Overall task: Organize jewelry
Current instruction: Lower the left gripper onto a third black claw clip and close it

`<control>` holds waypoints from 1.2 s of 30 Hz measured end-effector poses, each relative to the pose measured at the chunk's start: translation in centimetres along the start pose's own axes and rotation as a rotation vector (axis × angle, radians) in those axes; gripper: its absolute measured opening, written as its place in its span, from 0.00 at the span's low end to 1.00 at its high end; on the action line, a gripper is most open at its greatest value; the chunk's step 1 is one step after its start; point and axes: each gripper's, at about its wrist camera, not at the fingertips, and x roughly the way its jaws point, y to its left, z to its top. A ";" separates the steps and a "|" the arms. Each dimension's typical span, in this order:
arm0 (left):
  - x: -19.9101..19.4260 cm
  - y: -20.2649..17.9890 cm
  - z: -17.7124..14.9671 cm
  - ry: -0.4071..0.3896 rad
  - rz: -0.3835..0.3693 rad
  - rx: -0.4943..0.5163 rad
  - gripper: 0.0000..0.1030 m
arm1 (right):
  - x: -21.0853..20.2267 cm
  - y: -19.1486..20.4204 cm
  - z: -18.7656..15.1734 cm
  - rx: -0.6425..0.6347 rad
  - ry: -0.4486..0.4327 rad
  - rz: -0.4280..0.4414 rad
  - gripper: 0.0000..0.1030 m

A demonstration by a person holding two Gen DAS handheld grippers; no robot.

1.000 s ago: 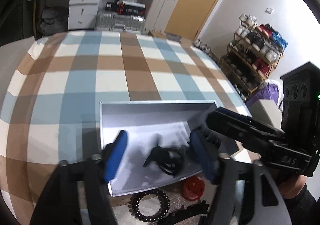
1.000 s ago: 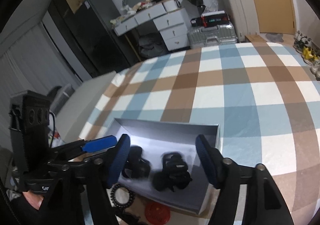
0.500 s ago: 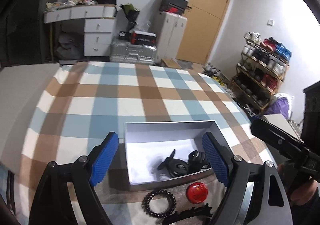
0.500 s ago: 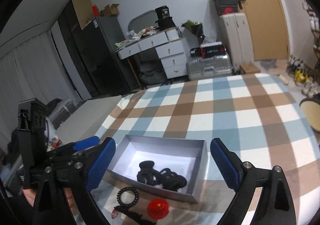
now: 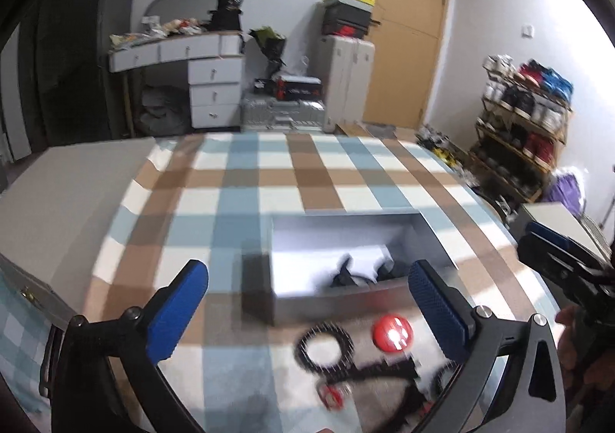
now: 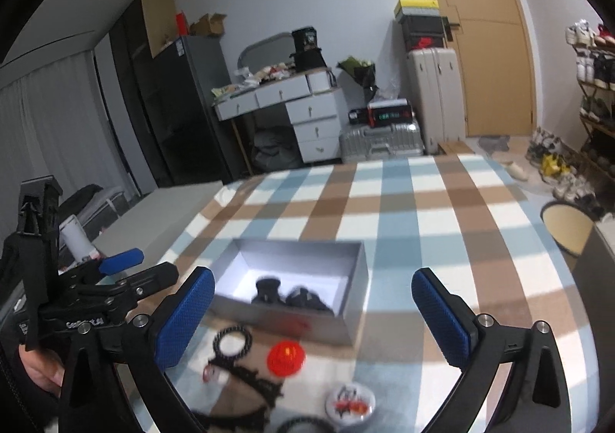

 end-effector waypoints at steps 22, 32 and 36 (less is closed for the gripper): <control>1.9 -5.1 -7.9 0.377 -0.187 0.233 0.67 | -1.2 0.7 -2.5 -0.055 0.100 -0.019 1.00; 2.2 -5.8 -9.0 0.418 -0.178 0.296 0.29 | -1.4 0.3 -2.3 -0.035 0.099 -0.008 1.00; 2.3 -5.9 -9.1 0.419 -0.190 0.303 0.15 | -1.4 0.3 -2.3 -0.037 0.102 -0.005 1.00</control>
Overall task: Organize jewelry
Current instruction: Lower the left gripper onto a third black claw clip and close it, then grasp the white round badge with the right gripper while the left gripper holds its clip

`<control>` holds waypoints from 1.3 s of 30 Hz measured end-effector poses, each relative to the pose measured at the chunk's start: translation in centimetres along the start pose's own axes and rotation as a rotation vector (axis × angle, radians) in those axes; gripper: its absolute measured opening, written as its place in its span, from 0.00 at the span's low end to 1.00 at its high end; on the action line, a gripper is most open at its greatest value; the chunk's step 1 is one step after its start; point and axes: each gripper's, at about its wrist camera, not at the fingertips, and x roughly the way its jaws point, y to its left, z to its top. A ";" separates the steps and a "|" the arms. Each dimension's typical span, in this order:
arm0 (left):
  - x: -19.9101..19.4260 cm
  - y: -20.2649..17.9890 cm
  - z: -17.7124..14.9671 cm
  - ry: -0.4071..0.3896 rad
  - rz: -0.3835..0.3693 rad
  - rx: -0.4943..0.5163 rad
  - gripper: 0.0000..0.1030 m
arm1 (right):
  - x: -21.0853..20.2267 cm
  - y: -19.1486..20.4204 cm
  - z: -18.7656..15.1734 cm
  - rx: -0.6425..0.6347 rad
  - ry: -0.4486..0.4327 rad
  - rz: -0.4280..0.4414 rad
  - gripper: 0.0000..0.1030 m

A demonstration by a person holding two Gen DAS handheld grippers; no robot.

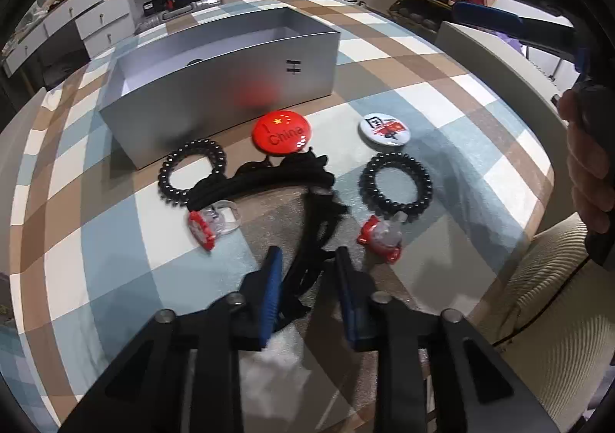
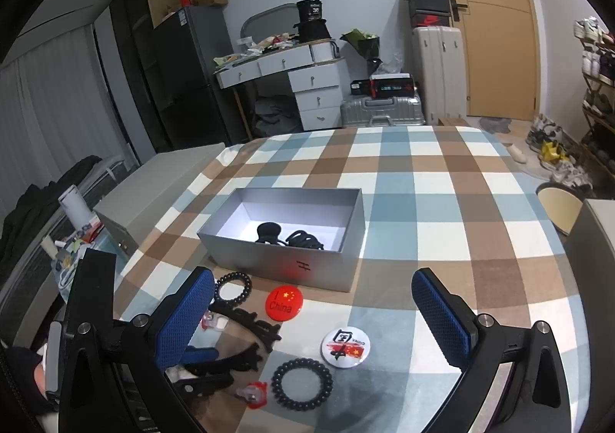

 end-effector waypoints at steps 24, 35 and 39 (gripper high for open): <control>-4.8 1.5 0.9 -0.168 -0.008 -0.070 0.12 | 2.0 -1.7 -1.0 0.078 0.125 -0.074 1.00; -7.0 4.8 1.5 -0.261 0.005 -0.212 0.12 | 5.8 -1.9 -3.1 0.062 0.344 -0.110 0.88; -7.9 5.6 1.4 -0.300 0.007 -0.251 0.12 | 6.6 -1.5 -3.5 0.032 0.372 -0.142 0.85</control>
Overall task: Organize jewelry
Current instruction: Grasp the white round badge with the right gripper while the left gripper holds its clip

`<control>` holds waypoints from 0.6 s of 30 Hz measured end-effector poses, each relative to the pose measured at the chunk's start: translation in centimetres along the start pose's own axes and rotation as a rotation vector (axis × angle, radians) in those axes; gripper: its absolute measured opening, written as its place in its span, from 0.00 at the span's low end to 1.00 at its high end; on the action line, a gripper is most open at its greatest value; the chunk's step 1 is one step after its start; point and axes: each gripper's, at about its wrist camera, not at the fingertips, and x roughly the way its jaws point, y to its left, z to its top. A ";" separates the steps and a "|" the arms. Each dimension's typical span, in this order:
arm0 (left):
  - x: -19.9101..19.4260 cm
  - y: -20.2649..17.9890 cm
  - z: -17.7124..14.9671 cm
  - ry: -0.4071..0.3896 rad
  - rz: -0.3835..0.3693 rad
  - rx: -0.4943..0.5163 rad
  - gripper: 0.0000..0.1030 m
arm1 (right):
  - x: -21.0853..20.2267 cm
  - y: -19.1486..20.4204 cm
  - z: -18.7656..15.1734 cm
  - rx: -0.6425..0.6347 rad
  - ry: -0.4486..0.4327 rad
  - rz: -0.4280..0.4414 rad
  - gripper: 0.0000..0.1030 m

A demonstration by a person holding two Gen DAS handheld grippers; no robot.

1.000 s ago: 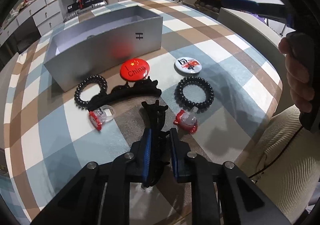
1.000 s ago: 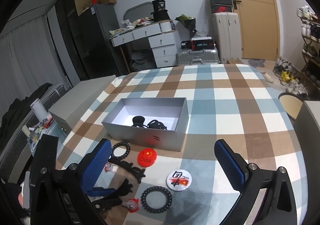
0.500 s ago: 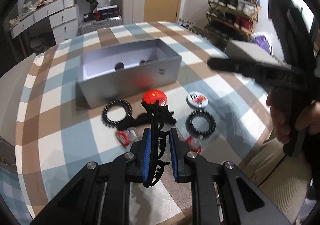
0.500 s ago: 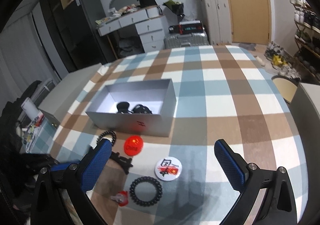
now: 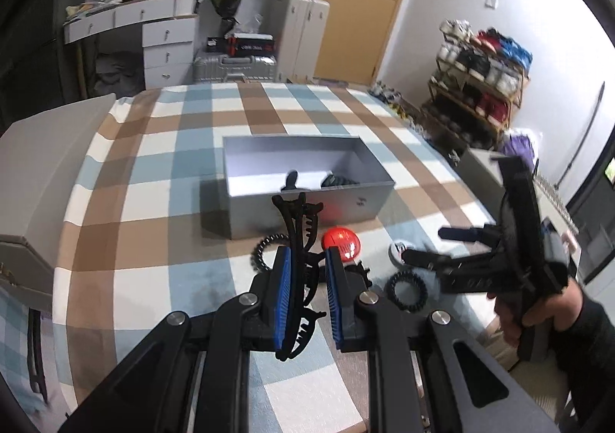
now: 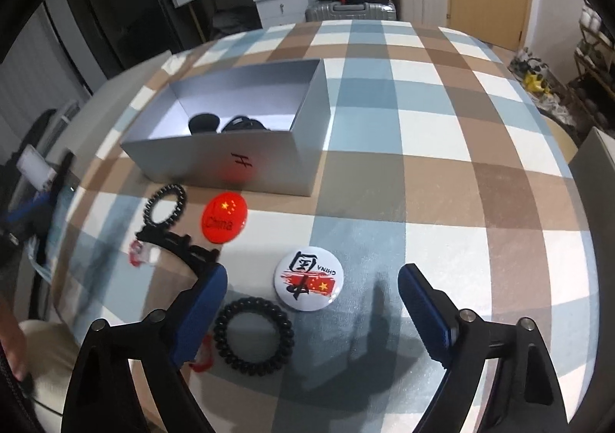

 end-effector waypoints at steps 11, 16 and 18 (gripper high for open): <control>-0.5 1.5 0.6 -0.022 -0.024 -0.078 0.12 | 1.8 0.3 -0.2 -0.036 0.058 -0.085 0.71; -0.3 1.8 0.6 -0.013 -0.025 -0.098 0.12 | 1.8 1.2 -0.3 -0.088 0.054 -0.119 0.46; -0.4 1.8 0.6 -0.010 -0.026 -0.100 0.12 | 1.8 1.6 -0.3 -0.105 0.050 -0.111 0.40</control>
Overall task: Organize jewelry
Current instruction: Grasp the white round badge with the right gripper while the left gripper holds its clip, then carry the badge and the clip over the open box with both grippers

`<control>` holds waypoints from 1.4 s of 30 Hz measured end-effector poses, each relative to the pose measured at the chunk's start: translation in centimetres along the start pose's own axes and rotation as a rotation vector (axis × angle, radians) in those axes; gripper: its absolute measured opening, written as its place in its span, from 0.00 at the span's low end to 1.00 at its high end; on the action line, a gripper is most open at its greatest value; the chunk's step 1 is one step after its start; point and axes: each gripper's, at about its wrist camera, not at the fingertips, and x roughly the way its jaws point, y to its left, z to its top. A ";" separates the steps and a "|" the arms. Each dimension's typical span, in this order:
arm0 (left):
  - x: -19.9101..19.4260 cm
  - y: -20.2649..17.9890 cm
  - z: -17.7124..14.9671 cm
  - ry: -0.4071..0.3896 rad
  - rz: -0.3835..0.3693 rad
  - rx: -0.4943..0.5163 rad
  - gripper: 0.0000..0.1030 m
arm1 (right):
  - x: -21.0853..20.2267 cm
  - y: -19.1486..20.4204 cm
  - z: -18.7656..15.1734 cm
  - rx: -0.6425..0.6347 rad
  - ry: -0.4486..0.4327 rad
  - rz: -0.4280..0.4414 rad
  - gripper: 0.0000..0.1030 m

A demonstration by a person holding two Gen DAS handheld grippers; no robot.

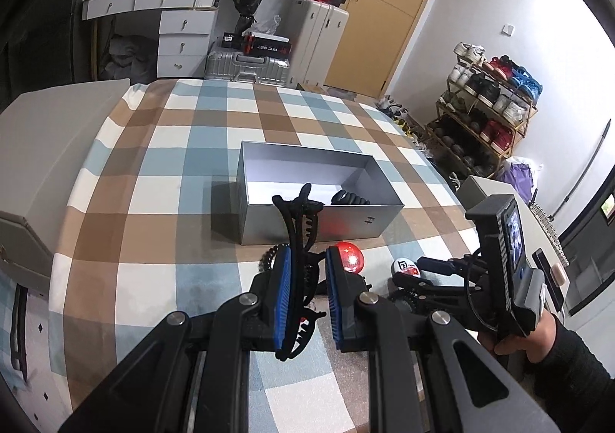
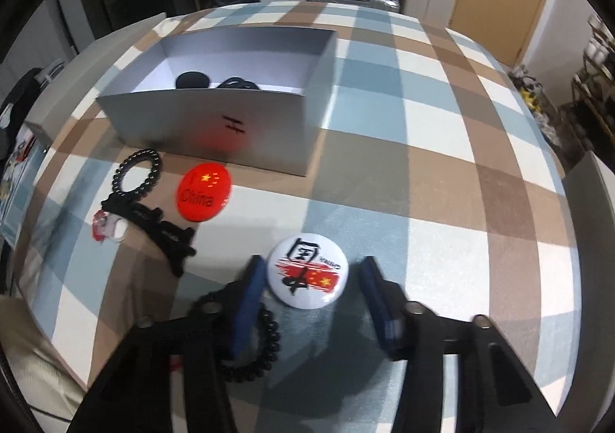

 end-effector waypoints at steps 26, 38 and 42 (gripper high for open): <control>1.2 -1.4 4.4 -0.032 0.010 0.026 0.12 | -10.1 -2.7 3.1 0.170 -0.415 0.187 0.41; 6.5 -3.2 7.1 0.003 0.047 0.120 0.12 | -8.5 -0.6 10.3 0.098 -0.430 0.232 0.41; 7.9 -3.3 6.8 0.019 0.052 0.152 0.12 | -6.2 -1.1 11.2 0.127 -0.400 0.239 0.41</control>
